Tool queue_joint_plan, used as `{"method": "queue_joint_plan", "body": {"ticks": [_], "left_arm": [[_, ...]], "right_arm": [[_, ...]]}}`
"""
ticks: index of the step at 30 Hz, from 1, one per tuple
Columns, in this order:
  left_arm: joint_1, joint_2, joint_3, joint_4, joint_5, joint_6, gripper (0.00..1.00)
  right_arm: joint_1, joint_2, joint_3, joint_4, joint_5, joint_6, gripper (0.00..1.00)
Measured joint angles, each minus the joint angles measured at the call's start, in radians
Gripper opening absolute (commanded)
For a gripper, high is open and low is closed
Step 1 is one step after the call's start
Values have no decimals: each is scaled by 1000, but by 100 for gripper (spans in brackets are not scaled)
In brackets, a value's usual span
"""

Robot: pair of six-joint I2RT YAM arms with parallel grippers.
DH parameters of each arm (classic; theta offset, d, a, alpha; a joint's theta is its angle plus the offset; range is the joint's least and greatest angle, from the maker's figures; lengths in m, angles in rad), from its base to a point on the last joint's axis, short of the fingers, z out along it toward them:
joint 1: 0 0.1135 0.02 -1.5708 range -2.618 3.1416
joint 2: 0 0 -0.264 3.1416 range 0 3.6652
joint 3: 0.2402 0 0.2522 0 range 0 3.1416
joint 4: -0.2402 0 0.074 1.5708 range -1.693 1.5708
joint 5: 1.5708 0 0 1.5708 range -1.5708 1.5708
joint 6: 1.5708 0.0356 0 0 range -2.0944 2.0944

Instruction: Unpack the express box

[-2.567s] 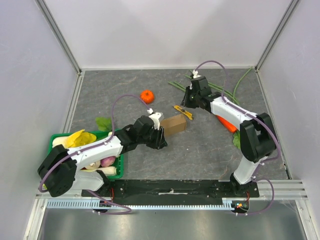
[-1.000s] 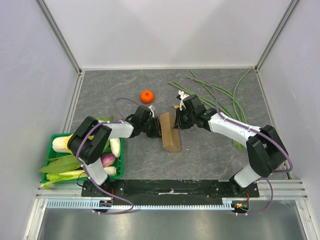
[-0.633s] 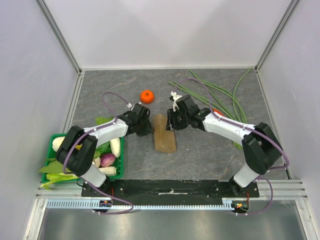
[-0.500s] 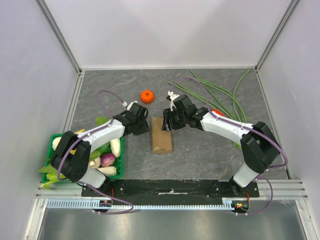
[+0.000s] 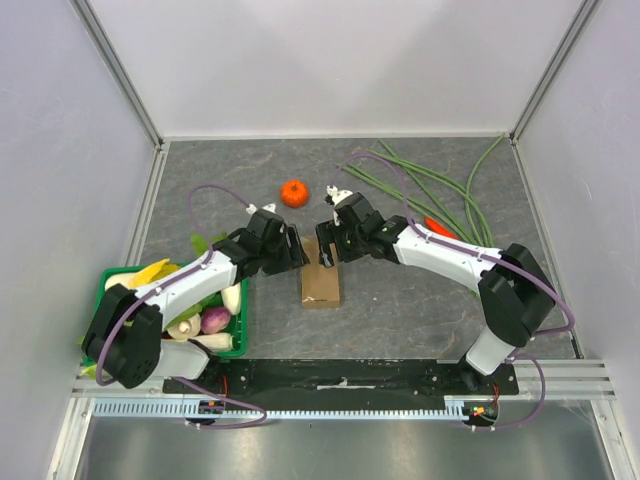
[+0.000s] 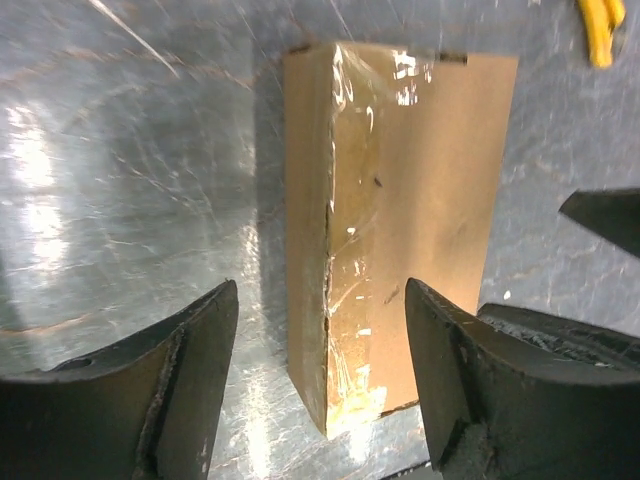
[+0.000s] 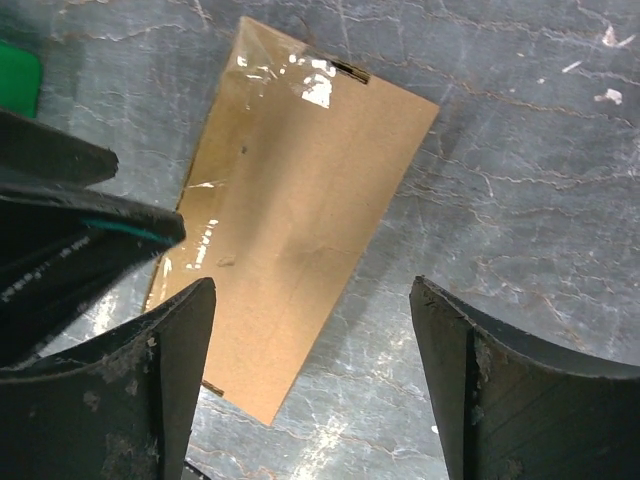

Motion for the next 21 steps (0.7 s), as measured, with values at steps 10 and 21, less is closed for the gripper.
{"method": "queue_joint_plan", "body": {"ticks": [10, 21], "left_arm": [[5, 177, -27, 147, 348, 56, 59], [6, 266, -32, 328, 544, 5, 75]], "right_arm": [[1, -4, -88, -4, 47, 34, 78], [1, -108, -167, -11, 147, 75, 79]]}}
